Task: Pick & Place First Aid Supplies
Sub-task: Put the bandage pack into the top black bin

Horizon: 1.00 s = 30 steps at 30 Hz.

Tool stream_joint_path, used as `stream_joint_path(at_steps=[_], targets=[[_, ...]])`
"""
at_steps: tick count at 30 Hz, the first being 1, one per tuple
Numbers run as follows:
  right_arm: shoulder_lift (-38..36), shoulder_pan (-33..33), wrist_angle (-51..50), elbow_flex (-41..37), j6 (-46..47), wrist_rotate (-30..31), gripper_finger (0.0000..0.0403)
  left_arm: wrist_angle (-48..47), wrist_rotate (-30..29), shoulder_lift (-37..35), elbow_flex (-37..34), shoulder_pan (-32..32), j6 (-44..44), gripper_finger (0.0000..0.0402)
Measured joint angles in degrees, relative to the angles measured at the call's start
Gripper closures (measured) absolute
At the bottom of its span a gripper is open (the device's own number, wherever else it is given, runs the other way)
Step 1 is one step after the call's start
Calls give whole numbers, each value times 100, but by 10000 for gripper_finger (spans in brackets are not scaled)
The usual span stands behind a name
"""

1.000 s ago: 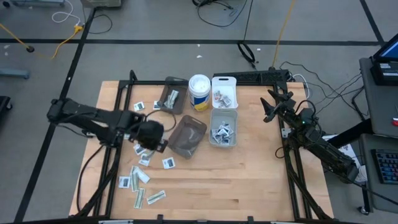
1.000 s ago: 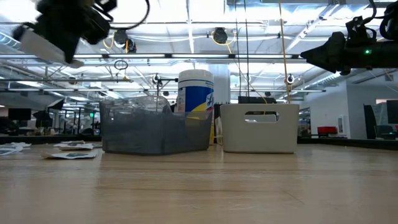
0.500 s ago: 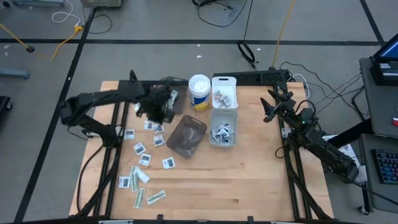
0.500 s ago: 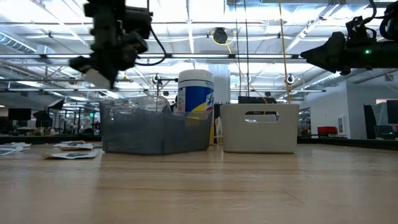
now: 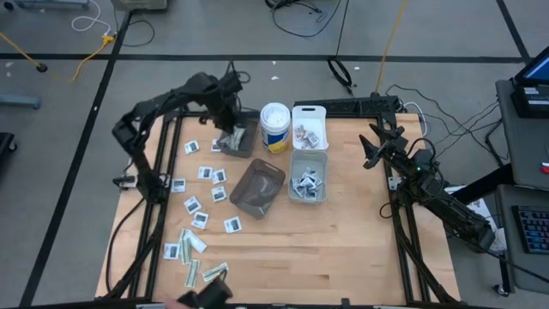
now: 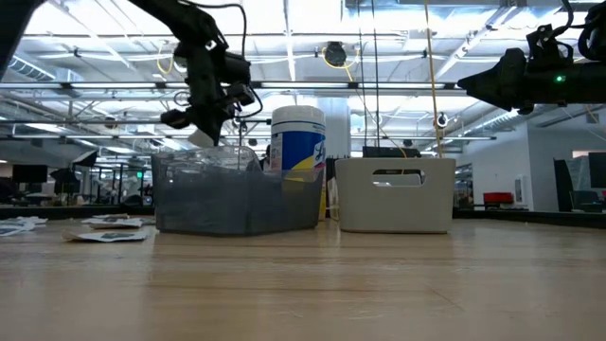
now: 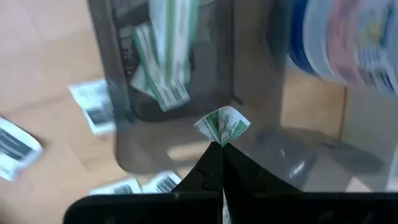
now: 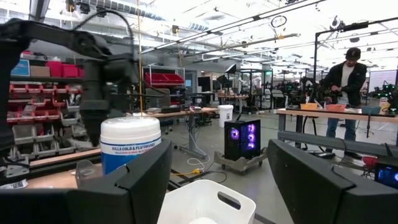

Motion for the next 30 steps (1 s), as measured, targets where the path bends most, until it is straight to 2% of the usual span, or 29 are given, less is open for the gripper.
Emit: stream_joint_path(at_steps=[8,30], targets=[[0,-1,0,-2,0,0,140,-539,-174,709,943,416,411,401],[-2,0,0,0,0,0,140,213,-523,1963,882,293,708,401]])
